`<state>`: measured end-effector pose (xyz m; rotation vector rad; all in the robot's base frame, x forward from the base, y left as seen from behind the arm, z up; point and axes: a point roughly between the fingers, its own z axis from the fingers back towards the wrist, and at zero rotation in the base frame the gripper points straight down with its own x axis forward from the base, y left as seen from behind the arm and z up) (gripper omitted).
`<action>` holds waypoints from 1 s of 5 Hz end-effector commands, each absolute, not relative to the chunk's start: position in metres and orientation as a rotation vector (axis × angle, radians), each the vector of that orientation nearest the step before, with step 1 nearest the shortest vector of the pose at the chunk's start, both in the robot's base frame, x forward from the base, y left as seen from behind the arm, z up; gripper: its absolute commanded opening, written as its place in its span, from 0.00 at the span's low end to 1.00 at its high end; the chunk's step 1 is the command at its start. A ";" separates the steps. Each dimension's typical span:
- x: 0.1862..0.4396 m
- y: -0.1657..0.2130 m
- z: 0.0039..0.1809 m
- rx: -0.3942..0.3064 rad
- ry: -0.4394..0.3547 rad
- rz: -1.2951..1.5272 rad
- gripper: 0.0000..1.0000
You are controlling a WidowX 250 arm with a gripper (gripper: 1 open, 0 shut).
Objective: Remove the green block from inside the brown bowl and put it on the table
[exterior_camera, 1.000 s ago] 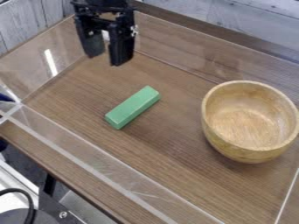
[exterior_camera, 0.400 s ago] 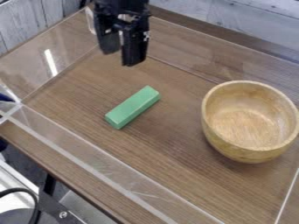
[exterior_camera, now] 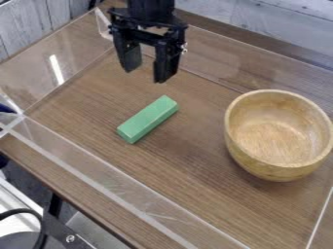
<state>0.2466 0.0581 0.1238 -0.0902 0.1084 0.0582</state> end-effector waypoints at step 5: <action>0.246 0.078 0.127 0.070 0.223 0.227 1.00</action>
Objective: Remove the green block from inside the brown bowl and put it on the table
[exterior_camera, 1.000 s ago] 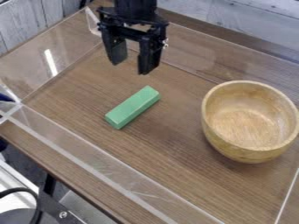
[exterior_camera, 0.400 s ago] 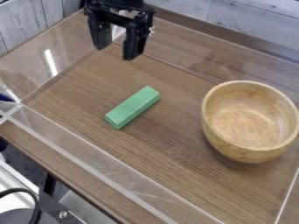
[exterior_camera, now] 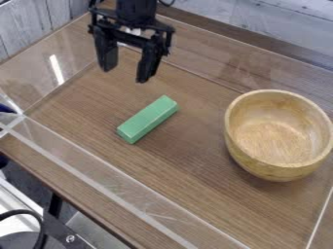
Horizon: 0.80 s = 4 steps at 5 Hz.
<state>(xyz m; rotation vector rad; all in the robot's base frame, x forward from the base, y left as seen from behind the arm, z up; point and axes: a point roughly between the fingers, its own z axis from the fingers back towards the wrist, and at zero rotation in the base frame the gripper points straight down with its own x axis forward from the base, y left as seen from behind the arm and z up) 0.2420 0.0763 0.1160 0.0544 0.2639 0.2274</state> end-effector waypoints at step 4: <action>0.249 0.089 0.164 -0.027 0.132 0.097 1.00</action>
